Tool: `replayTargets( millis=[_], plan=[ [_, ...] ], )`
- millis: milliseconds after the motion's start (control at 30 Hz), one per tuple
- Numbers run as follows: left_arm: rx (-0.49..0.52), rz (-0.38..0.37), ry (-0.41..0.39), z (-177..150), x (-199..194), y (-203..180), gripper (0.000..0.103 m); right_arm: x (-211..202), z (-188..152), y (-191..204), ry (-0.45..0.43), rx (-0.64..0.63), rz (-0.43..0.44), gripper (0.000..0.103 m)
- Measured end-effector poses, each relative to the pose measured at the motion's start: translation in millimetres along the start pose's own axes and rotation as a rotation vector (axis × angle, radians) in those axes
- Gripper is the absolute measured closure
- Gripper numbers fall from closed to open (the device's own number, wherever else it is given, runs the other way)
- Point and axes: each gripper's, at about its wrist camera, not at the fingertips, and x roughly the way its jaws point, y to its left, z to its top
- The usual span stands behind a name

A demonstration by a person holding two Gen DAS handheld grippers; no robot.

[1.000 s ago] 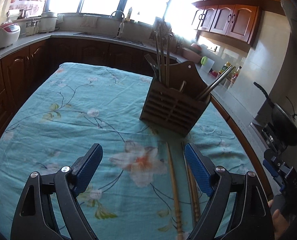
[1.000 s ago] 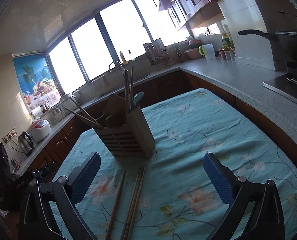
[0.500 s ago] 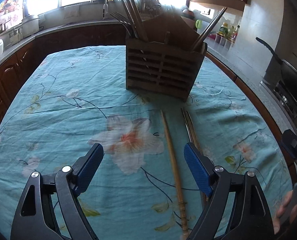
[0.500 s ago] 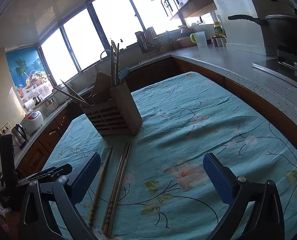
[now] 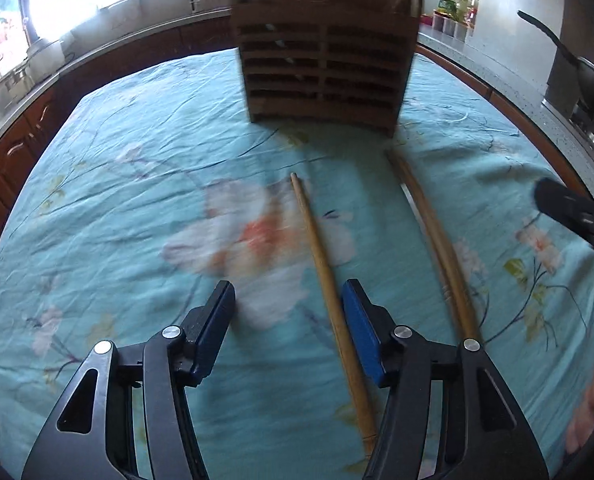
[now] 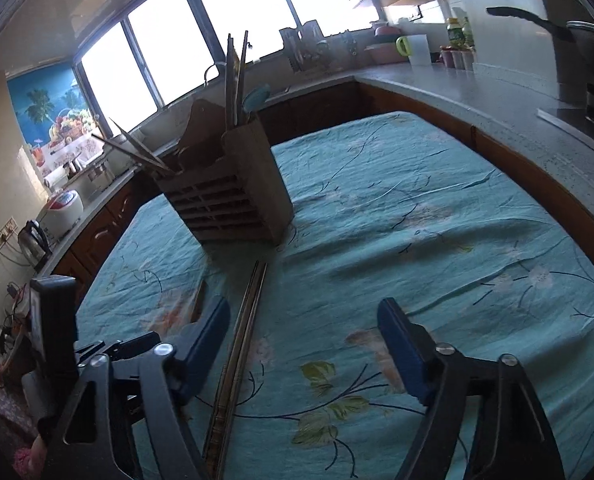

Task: Organize utensils
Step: 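Move both open grippers down toward the remaining chopsticks on the tablecloth, then grasp a wooden chopstick with the left gripper while the right gripper grasps a metal chopstick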

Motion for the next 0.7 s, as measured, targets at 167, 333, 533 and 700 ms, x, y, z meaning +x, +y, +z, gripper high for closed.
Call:
replayTargets(
  millis=[167,333,533,700],
  plan=[
    [-0.081,-0.041,0.018,-8,-10,31,0.046,48,4,21,0.109,-0.063,0.016,0.059],
    [-0.128,-0.058,0.017,-9,-14,44,0.046,84,7,38,0.183,-0.153,-0.043,0.077],
    [-0.16,-0.09,0.003,-5,-16,52,0.046,77,9,13,0.201,-0.153,-0.127,0.088],
    [-0.163,-0.08,-0.007,3,-14,53,0.046,65,13,7,0.151,-0.082,-0.034,0.086]
  ],
)
